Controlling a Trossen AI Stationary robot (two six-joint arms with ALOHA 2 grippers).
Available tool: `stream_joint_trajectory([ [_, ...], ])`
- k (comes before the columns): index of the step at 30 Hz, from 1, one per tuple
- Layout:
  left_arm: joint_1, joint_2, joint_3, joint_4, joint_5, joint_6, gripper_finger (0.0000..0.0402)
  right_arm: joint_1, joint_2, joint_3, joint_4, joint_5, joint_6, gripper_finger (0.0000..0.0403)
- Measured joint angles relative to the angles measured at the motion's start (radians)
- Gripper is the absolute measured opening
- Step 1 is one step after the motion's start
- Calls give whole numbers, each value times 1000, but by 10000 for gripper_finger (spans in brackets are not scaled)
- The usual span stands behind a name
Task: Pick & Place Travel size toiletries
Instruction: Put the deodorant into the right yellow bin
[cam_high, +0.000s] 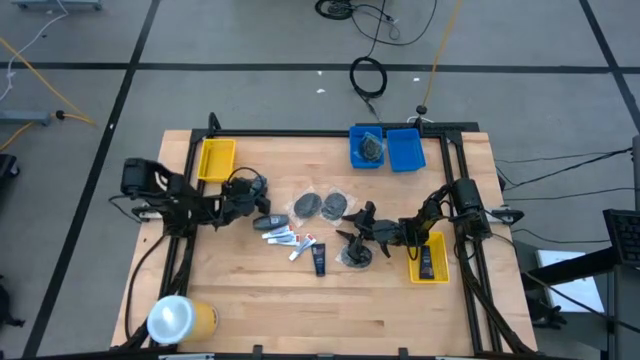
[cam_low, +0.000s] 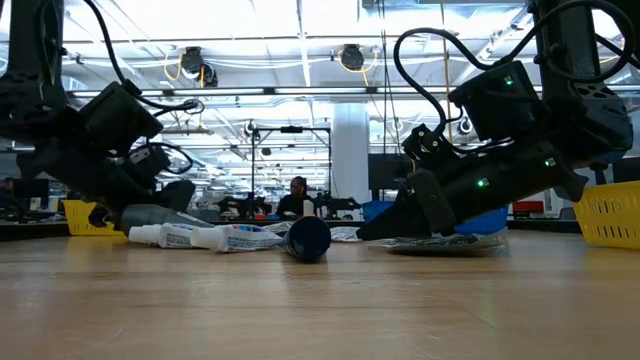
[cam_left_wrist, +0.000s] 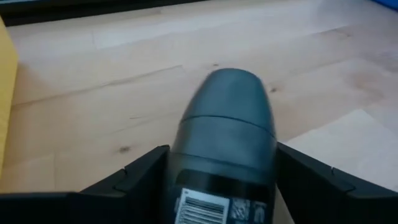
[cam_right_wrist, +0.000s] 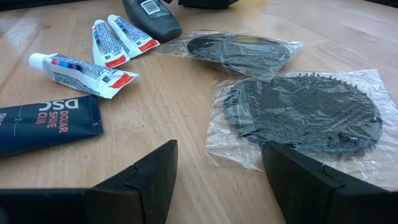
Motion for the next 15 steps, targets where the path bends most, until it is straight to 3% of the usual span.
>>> stream_joint_trajectory([
  [8, 19, -1, 3, -6, 20, 6, 200, 0, 0, 0, 0, 0, 0, 226],
  [15, 19, -61, 2, -14, 69, 31, 216, 0, 0, 0, -1, 0, 0, 226],
])
